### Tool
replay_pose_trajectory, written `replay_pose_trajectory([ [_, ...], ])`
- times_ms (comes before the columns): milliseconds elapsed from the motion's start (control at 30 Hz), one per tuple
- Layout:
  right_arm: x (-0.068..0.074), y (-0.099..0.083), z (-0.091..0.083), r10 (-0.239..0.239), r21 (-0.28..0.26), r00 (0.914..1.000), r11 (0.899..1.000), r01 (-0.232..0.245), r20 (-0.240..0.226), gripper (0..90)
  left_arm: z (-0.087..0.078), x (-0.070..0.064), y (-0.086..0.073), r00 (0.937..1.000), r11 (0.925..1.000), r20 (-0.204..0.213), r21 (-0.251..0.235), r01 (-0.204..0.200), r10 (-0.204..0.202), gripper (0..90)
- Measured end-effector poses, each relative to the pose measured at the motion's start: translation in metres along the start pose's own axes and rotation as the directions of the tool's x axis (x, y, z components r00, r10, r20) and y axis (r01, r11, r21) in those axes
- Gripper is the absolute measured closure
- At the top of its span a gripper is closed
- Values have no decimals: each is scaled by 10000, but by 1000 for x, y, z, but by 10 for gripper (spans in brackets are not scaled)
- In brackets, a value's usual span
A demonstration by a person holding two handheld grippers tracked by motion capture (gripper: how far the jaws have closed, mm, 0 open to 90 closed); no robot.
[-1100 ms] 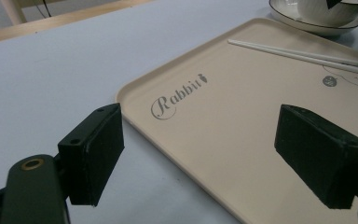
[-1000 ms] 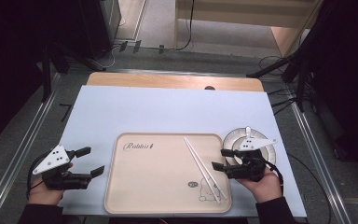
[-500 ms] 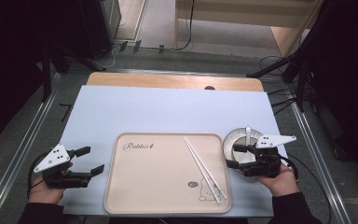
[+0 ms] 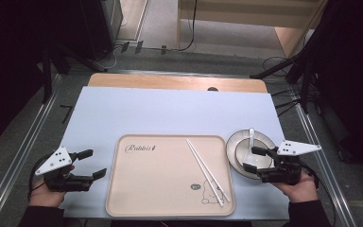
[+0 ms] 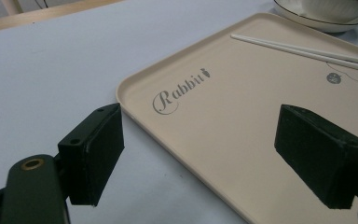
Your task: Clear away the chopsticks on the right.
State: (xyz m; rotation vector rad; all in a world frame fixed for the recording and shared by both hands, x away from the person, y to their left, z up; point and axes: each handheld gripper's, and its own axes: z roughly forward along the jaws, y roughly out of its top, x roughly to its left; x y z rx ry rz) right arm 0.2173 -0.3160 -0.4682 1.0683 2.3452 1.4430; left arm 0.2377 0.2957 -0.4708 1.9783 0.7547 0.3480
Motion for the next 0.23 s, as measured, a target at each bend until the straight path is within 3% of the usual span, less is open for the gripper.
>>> replay_pose_trajectory([
  [233,0,0,1,5,-48,9999,10000,-5,110,237,0,0,0,10000,10000,-7,-40,12,-12,162],
])
